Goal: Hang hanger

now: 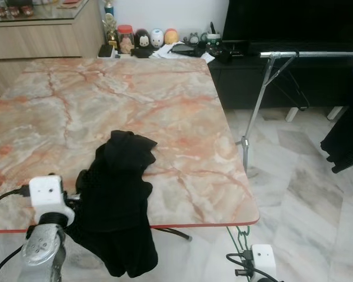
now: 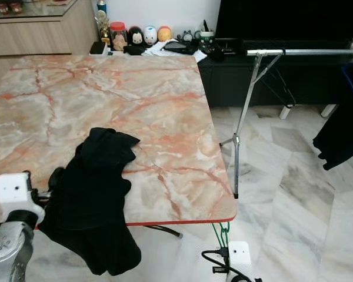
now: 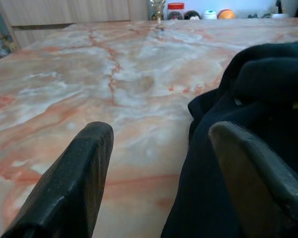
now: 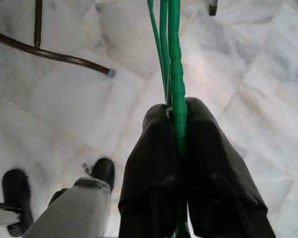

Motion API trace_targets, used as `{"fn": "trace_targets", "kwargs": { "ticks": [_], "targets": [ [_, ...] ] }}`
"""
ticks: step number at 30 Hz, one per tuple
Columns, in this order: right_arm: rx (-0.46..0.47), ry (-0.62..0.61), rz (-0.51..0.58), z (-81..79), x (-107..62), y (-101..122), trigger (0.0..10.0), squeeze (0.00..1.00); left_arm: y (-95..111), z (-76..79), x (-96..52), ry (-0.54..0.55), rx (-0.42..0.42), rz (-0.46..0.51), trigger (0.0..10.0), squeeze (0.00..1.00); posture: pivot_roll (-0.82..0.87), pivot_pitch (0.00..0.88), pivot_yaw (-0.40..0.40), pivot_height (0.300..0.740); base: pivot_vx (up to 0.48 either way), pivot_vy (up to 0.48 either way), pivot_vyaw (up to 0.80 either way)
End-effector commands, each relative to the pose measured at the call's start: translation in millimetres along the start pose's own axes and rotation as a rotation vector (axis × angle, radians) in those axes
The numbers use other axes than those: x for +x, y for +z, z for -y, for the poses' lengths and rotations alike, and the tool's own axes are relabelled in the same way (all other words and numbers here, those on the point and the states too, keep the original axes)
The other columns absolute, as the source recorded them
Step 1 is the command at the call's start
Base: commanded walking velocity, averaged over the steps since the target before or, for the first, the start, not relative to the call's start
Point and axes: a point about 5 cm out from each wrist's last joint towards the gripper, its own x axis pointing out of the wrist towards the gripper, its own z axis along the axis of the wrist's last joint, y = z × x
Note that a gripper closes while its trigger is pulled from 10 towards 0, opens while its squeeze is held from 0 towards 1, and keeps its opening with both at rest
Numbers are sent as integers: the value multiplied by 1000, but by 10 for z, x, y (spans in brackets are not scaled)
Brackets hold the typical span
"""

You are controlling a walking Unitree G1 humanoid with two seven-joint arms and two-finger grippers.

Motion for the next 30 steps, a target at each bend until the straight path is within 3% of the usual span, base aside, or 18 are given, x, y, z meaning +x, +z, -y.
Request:
{"fn": "trace_targets", "kwargs": {
  "ticks": [1,17,30],
  "targets": [
    [12,-5,-3,2,1,-2,10000,0,35,2,2,2,8,20,10000,0,4,5,-40,740,0,-379,0],
    [9,-5,-5,8,3,4,10000,0,156,6,40,7,-6,72,10000,0,6,2,-44,740,0,-378,0],
    [9,-7,-4,7,4,6,10000,0,186,103,73,-30,-26,83,10000,0,-1,5,-43,740,0,-379,0]
  ]
}}
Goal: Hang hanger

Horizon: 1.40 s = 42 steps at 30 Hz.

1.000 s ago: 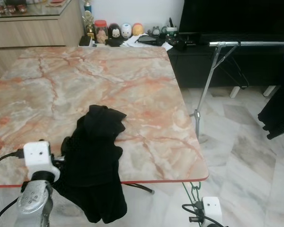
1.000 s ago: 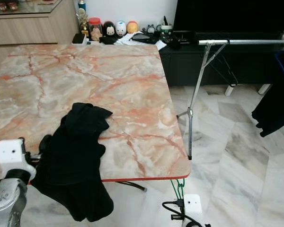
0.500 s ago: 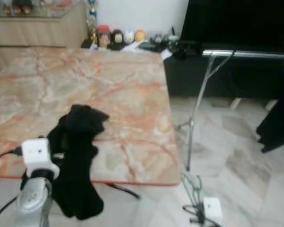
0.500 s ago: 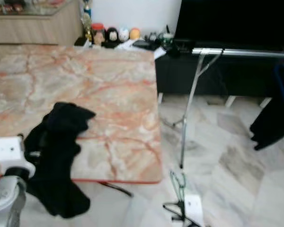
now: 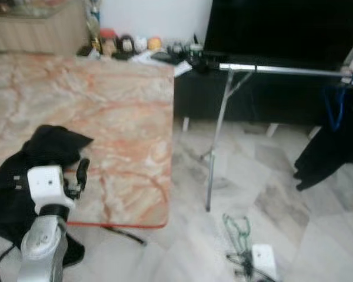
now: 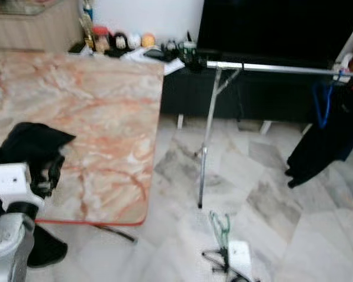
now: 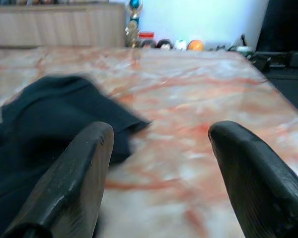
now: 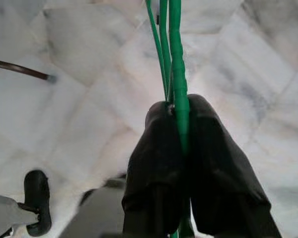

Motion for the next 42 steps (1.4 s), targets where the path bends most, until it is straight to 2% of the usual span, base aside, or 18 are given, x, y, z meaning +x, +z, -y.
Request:
{"fn": "trace_targets", "kwargs": {
  "ticks": [1,24,26,27,28,29,31,32,34,38,39,40,42],
  "targets": [
    [-7,-29,0,111,-5,10,10000,0,10,64,6,-25,-12,0,10000,0,-3,6,-41,740,0,-379,0],
    [-1,-35,5,119,-4,19,10000,0,-123,242,1,-111,-15,-48,10000,0,-18,0,-40,740,0,-379,0],
    [-1,-35,8,121,0,31,10000,0,-254,301,-2,-168,14,-108,10000,0,-25,0,-38,740,0,-156,0],
    [-1,-35,8,121,0,31,10000,0,-254,301,-2,-168,14,-108,10000,0,-25,0,-38,740,0,0,0],
    [-1,-36,12,121,4,44,10000,0,-465,344,-23,-229,59,-210,10000,0,-27,0,-36,740,0,0,0],
    [-1,-37,14,121,5,49,10000,0,-560,354,-39,-252,67,-254,10000,0,-29,0,-35,740,0,0,0],
    [0,-38,15,121,5,51,10000,0,-616,358,-50,-265,71,-280,10000,0,-29,0,-35,740,0,0,0],
    [0,-39,16,121,6,54,10000,0,-721,365,-70,-288,93,-329,10000,0,-32,0,-32,740,0,0,0],
    [1,-41,18,124,6,57,10000,0,-910,366,-121,-322,170,-402,10000,0,-31,0,-30,740,0,0,0],
    [2,-43,19,127,6,57,10000,0,-1234,361,-248,-350,219,-560,10000,0,-35,0,-29,740,0,0,0],
    [4,-45,22,130,7,65,10000,0,-1385,358,-321,-354,229,-640,10000,0,-38,0,-29,740,0,0,0],
    [4,-45,22,130,7,65,10000,0,-1385,358,-321,-354,229,-640,10000,0,-38,0,-29,740,0,0,0],
    [7,-47,30,134,11,85,10000,0,-1522,344,-405,-354,238,-715,10000,0,-44,0,-30,740,0,0,0]
  ]
}}
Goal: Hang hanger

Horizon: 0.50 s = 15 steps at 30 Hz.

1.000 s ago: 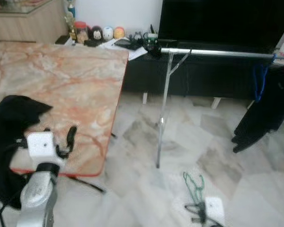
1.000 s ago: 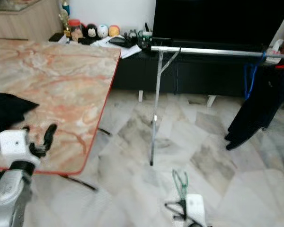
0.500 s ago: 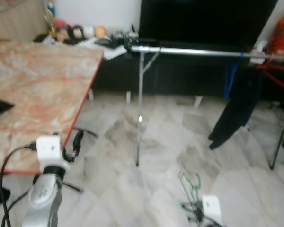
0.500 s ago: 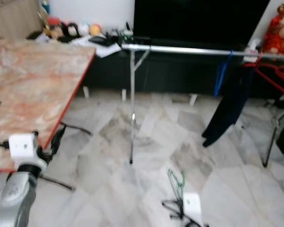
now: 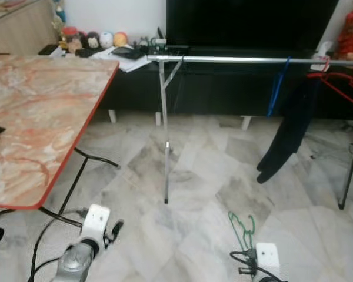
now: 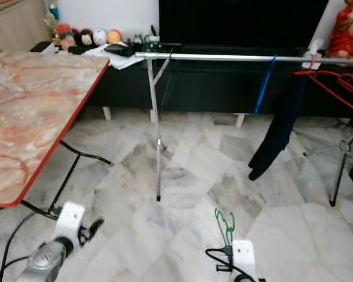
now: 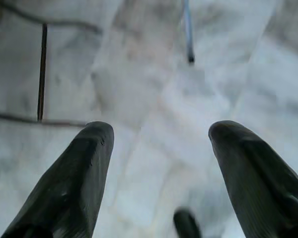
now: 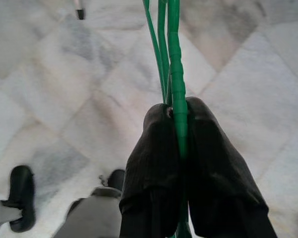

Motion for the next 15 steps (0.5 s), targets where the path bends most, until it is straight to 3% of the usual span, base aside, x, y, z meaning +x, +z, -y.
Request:
{"fn": "trace_targets", "kwargs": {
  "ticks": [1,7,9,12,15],
  "targets": [
    [8,-14,26,38,15,68,10000,0,-110,-3,28,2,15,-59,10000,0,-44,0,-31,740,0,0,0],
    [15,-18,52,40,35,146,10000,0,-473,21,-16,4,-5,-222,10000,0,-47,0,-31,740,0,0,0],
    [16,-19,54,40,36,151,10000,0,-495,21,-16,4,0,-231,10000,0,-47,0,-31,740,0,0,0],
    [31,-15,80,21,52,218,10000,0,-683,-18,-88,45,-59,-306,10000,0,-40,0,-34,740,0,0,0],
    [40,-13,91,4,57,241,10000,0,-769,18,-123,24,-51,-341,10000,0,-39,0,-33,740,0,0,0]
  ]
}}
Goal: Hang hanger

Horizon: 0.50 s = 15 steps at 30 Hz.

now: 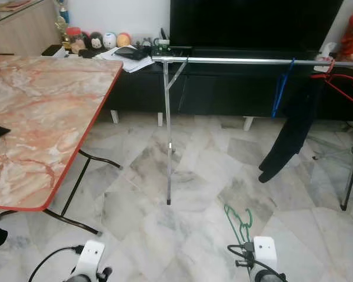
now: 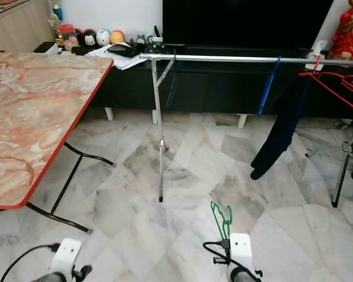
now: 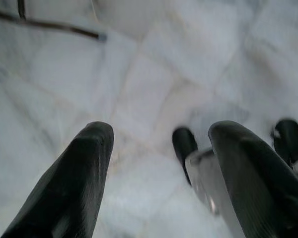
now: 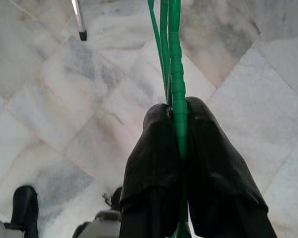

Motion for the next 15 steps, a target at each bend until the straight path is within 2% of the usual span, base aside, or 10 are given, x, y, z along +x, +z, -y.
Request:
{"fn": "trace_targets", "kwargs": {
  "ticks": [1,6,11,15],
  "targets": [
    [22,-4,32,-18,19,74,10000,0,-90,13,-10,-9,23,-33,10000,0,-45,0,-30,740,0,0,0],
    [26,-1,18,-34,19,57,10000,0,-168,87,-14,-21,57,-63,10000,0,-45,0,-32,740,0,0,0],
    [33,-9,10,-27,15,39,10000,0,-214,94,-20,-13,28,-77,10000,0,-48,0,-32,740,266,0,-537],
    [26,-17,16,-14,13,43,10000,0,-225,98,-22,-18,35,-81,10000,0,-49,0,-31,740,267,0,0]
  ]
}}
